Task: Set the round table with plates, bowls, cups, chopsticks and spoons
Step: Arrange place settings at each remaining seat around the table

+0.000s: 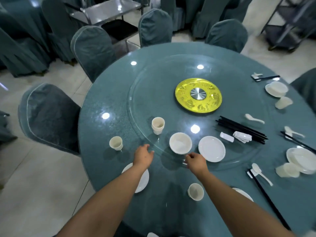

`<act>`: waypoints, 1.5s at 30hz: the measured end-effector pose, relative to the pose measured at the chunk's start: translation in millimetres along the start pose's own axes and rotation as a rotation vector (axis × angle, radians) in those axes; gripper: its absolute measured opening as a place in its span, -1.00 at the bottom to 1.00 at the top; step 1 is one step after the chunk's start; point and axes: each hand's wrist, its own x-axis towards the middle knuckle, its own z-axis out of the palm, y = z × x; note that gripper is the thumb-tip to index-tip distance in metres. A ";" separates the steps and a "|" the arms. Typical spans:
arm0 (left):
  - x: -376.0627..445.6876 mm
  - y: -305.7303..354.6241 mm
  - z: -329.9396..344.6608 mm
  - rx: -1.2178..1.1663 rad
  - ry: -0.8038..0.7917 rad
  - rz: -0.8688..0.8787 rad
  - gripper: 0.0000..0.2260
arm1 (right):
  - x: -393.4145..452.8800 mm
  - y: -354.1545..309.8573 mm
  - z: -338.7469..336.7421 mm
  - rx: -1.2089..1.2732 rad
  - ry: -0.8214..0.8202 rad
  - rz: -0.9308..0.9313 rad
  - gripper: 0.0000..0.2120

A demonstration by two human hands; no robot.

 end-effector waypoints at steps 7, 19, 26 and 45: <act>20.1 71.6 31.5 0.348 -0.185 0.271 -0.19 | 17.4 1.4 -41.0 -0.005 0.039 0.020 -0.75; 52.3 126.4 91.3 0.684 -0.339 0.316 0.11 | 49.6 30.1 -73.4 -0.003 0.072 0.111 -0.79; 55.7 129.6 101.9 0.629 -0.328 0.305 0.03 | 57.1 45.1 -78.2 0.025 0.101 0.165 -0.77; 33.9 133.8 69.7 0.503 -0.292 0.371 0.02 | 43.7 40.1 -74.3 -0.001 0.157 0.102 -0.75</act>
